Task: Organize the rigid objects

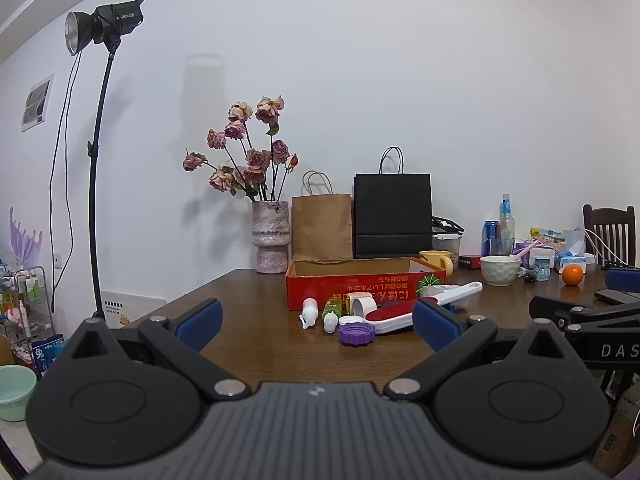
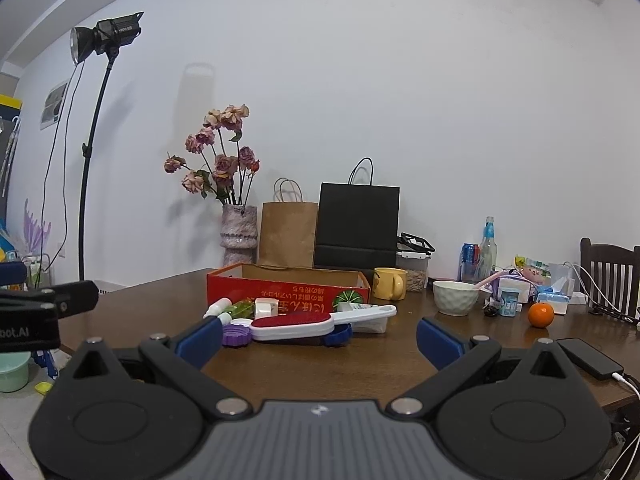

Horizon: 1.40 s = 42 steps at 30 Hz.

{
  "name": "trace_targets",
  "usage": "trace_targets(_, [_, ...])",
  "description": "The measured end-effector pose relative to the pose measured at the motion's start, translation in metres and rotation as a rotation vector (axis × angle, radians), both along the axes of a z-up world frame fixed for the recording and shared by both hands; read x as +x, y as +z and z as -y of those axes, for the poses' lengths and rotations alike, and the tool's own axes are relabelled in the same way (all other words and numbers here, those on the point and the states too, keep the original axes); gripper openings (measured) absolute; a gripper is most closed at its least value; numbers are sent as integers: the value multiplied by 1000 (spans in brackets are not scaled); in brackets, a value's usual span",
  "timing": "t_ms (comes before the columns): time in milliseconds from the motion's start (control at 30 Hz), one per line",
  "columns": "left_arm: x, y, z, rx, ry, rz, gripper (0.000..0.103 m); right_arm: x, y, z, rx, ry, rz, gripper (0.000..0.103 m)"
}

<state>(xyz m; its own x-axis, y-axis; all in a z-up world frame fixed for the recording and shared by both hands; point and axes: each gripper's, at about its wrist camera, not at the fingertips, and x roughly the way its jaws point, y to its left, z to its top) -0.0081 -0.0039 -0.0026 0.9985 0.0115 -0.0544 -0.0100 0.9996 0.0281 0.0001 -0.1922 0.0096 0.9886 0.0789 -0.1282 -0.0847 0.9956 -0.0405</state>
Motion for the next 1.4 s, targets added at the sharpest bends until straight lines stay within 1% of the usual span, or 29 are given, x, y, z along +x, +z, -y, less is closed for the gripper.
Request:
trace_targets(800, [0, 2, 2, 5, 5, 2, 103, 6, -3, -2, -20, -34, -44, 103])
trace_targets(1400, [3, 2, 0, -3, 4, -20, 103, 10, -6, -2, -21, -37, -64, 103])
